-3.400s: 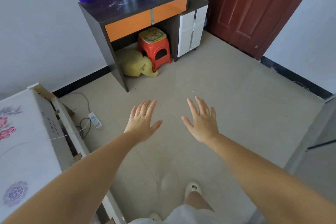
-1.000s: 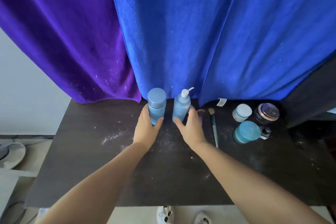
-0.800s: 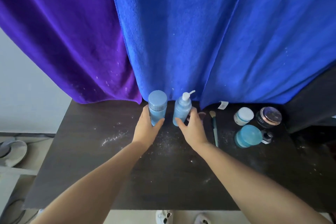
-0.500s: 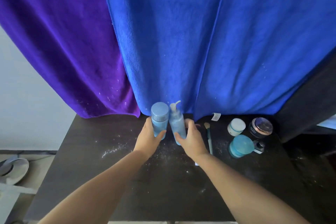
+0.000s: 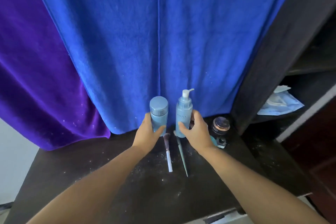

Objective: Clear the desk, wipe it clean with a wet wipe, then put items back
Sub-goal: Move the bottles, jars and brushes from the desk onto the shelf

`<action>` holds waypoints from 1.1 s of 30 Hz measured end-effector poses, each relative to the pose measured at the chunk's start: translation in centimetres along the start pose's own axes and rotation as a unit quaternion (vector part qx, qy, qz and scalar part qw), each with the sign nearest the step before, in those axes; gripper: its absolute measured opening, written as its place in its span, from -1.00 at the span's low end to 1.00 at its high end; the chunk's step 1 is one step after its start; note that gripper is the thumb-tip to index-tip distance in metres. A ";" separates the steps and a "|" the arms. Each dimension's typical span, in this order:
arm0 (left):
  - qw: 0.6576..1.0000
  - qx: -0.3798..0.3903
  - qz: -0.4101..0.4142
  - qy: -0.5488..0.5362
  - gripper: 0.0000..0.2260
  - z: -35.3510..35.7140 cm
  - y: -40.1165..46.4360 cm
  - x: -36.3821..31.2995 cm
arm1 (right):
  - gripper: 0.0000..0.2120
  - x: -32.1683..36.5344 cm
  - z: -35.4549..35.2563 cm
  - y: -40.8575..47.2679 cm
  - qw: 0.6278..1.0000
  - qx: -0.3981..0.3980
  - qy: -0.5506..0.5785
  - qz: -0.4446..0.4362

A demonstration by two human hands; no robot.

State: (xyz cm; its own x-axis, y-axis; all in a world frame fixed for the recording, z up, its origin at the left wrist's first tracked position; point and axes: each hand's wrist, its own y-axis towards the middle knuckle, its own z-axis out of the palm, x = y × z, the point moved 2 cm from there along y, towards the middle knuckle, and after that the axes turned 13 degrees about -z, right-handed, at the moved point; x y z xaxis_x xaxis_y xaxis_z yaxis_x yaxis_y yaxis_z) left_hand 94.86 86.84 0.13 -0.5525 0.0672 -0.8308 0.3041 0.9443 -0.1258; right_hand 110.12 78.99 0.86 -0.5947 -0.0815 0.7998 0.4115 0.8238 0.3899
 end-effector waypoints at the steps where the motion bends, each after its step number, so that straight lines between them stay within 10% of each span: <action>1: 1.000 0.009 0.015 -0.005 -0.66 0.8 0.2 -1.4 | -0.59 -0.2 -1.6 0.1 1.000 -0.023 -0.004 0.006; 18: 0.925 0.196 0.302 -0.124 -0.58 19.5 -6.2 -28.5 | -0.57 -1.1 -35.6 2.1 0.956 -0.276 -0.092 -0.036; 33: 0.966 -0.032 0.220 -0.134 -0.54 29.8 3.2 -43.9 | -0.61 -11.0 -46.3 18.1 0.975 -0.176 -0.105 -0.082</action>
State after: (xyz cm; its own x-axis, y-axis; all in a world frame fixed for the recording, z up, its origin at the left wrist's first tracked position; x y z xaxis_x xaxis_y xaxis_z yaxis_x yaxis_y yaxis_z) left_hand 143.21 77.28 20.06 -0.1582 0.3885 -0.9078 0.4111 0.8618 0.2971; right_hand 156.10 68.81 20.23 -0.7862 -0.0489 0.6161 0.4883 0.5618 0.6677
